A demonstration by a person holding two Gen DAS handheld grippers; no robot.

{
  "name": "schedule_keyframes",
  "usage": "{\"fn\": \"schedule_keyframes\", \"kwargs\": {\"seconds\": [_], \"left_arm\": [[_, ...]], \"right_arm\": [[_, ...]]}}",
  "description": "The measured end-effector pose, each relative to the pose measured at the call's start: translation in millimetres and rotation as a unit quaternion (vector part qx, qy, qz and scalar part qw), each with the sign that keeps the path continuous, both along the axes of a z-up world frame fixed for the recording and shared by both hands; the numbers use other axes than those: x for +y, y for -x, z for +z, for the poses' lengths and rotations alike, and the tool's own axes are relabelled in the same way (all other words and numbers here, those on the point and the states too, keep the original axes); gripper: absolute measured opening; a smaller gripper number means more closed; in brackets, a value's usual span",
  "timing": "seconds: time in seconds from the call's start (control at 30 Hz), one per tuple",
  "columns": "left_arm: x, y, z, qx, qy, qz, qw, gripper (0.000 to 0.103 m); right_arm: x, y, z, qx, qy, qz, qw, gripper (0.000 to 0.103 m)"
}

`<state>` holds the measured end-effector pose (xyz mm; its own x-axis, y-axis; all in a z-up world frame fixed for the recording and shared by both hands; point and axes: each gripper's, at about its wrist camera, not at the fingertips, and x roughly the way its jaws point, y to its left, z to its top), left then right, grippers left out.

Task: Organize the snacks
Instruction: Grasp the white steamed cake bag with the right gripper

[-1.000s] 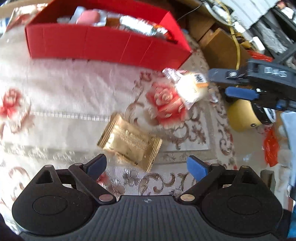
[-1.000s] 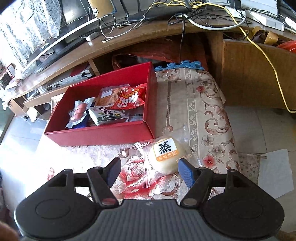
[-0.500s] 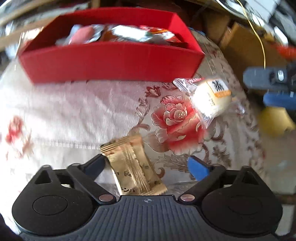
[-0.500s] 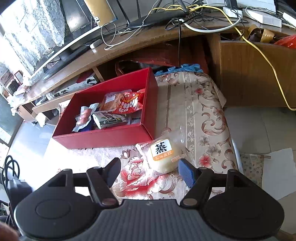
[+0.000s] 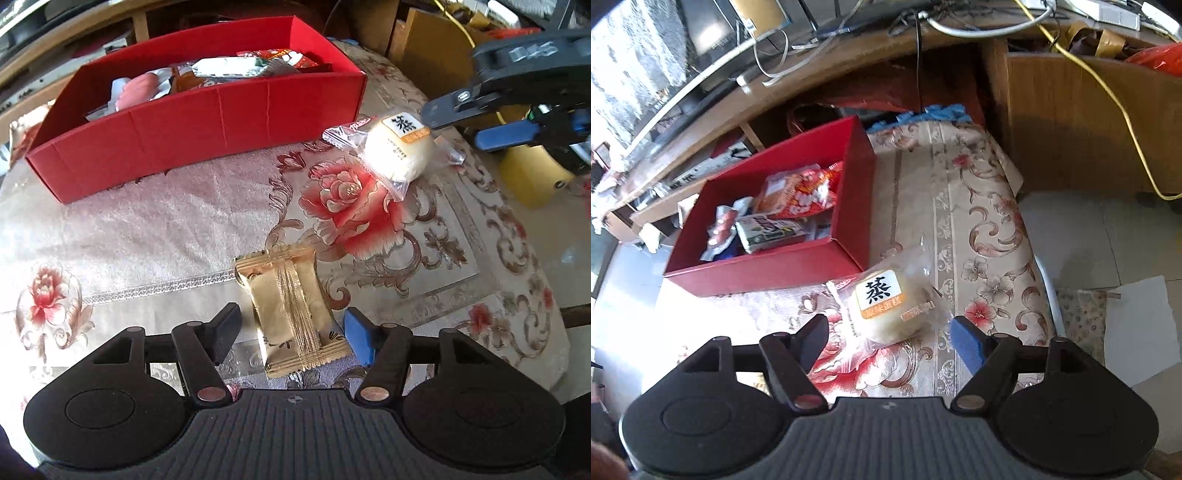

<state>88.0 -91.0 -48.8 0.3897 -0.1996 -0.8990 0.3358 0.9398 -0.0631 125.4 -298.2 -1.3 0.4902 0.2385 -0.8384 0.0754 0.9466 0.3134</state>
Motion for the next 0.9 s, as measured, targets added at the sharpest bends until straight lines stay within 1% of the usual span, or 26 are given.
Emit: {"fn": "schedule_keyframes", "kwargs": {"seconds": [0.1,0.13,0.2,0.23,0.27,0.3,0.33,0.4,0.47,0.53,0.6,0.67,0.77,0.83,0.9], "left_arm": [[5,-1,0,0.003,0.025,0.004,0.9997,0.071],[7,-1,1,0.006,0.035,0.004,0.9993,0.072],[10,-3,1,0.011,0.049,0.004,0.9987,0.077],[10,-3,1,0.014,0.056,0.003,0.9983,0.079],[11,-4,1,0.016,0.063,0.001,0.9979,0.082],[11,-4,1,0.017,0.067,-0.001,0.9976,0.083],[11,-5,1,0.016,0.069,-0.003,0.9975,0.084],[10,-8,-1,0.014,0.071,-0.007,0.9973,0.089],[11,-10,-3,0.015,0.074,-0.007,0.9971,0.093],[11,-12,-6,0.013,0.072,-0.004,0.9973,0.098],[9,-13,-10,0.009,0.067,-0.009,0.9977,0.103],[4,-10,-13,-0.002,0.049,-0.018,0.9986,0.103],[-4,-6,-16,-0.011,0.025,-0.03,0.9992,0.103],[-7,-5,-16,-0.013,0.019,-0.033,0.9992,0.103],[-8,-5,-16,-0.013,0.02,-0.031,0.9992,0.103]], "right_arm": [[8,-14,-5,0.0,0.022,0.007,1.0,0.072],[11,-20,-8,0.004,0.022,0.009,1.0,0.072],[19,-30,-12,0.014,0.018,0.019,1.0,0.073],[24,-34,-14,0.017,0.021,0.028,0.999,0.076],[31,-37,-16,0.018,0.036,0.038,0.998,0.08],[39,-41,-19,0.02,0.053,0.051,0.997,0.086],[45,-44,-22,0.023,0.064,0.062,0.996,0.089],[54,-50,-28,0.027,0.096,0.072,0.992,0.089],[57,-55,-34,0.032,0.113,0.078,0.99,0.095],[58,-58,-41,0.042,0.119,0.083,0.988,0.099],[60,-59,-47,0.047,0.133,0.09,0.986,0.1],[63,-61,-53,0.053,0.146,0.097,0.983,0.103],[62,-62,-61,0.07,0.141,0.098,0.983,0.103],[65,-64,-63,0.078,0.161,0.103,0.979,0.103],[63,-65,-62,0.082,0.154,0.102,0.979,0.103]]}}
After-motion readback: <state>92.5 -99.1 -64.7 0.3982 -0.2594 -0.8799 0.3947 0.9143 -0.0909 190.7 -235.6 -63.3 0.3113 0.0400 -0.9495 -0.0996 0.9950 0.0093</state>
